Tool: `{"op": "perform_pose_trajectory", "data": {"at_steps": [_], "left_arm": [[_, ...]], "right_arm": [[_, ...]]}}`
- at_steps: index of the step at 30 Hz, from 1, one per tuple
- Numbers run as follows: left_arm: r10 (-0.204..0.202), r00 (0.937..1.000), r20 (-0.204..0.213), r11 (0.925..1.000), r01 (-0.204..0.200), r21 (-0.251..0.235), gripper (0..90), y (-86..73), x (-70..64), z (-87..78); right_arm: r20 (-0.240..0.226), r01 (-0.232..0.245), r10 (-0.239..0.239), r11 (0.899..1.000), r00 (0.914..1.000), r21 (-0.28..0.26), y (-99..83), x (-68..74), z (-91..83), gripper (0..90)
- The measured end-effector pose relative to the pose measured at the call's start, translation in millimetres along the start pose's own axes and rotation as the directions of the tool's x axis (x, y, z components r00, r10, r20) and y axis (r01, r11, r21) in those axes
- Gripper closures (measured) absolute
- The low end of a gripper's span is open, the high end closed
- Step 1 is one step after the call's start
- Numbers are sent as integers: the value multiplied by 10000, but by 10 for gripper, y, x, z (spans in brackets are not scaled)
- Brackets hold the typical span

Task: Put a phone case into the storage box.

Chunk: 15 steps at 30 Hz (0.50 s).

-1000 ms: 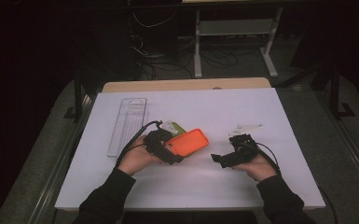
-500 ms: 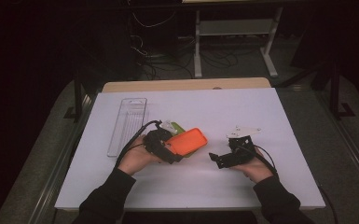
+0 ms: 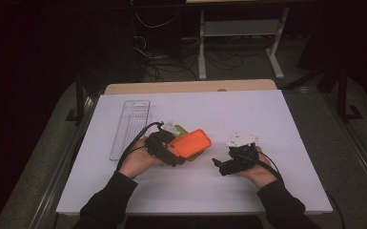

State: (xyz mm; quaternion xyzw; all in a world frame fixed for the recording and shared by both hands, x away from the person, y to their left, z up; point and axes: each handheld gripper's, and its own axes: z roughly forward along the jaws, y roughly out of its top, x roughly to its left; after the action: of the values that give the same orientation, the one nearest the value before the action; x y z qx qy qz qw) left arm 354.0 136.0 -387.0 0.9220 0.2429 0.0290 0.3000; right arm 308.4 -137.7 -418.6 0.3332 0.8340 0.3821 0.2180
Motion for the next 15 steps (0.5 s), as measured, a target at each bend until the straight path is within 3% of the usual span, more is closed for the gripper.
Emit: {"op": "perform_pose_trajectory", "data": {"at_steps": [8,11,15], "left_arm": [[-16,10000,-51,10000,16,-42,162,2,-11,-6],[14,10000,-65,10000,-15,-27,162,0,-8,-6],[193,9998,-71,9998,-193,19,162,5,-4,3]], "right_arm": [[491,970,-967,9953,9941,-38,21,78,-16,0],[815,1706,-1698,9853,9821,-33,30,120,-13,0],[1096,2331,-2327,9724,9664,90,32,159,-8,0]]}}
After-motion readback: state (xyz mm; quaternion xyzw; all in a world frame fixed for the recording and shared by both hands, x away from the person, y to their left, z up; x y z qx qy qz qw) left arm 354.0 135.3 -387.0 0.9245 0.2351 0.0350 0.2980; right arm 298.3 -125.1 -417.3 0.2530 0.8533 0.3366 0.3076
